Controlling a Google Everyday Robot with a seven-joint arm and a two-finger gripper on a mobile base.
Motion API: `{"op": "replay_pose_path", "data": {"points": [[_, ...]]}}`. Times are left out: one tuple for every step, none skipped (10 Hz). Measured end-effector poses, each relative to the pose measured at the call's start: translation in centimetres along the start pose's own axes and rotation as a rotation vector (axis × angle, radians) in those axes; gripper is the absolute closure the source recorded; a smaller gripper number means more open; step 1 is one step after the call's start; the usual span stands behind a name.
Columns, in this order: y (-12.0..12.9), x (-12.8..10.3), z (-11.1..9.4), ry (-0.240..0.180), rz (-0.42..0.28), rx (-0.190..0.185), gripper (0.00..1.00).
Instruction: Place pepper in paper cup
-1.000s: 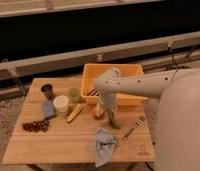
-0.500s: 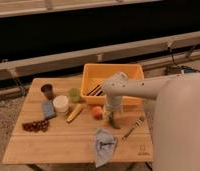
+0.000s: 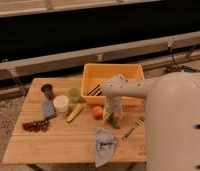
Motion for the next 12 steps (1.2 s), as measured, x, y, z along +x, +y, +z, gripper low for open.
{"op": "replay_pose_path", "data": {"points": [[0.0,-0.1,0.2,0.006,-0.002,0.002,0.35],[0.3,-0.3,0.4,0.013,-0.009,0.003,0.35],[0.4,-0.4,0.6,0.016,-0.011,0.004,0.35],[0.4,-0.4,0.8,0.022,-0.011,0.007,0.37],[0.4,-0.3,1.0,0.026,-0.006,0.01,0.46],[0.3,-0.3,1.1,0.029,0.003,0.013,0.55],[0.1,-0.2,1.2,0.036,0.013,0.012,0.65],[-0.1,0.0,1.2,0.043,0.021,0.011,0.74],[-0.3,0.3,1.3,0.05,0.028,0.011,0.85],[-0.5,0.5,1.3,0.052,0.035,0.011,0.94],[-0.7,0.9,1.3,0.054,0.04,0.009,0.99],[-0.9,1.2,1.1,0.054,0.043,0.008,1.0]]}}
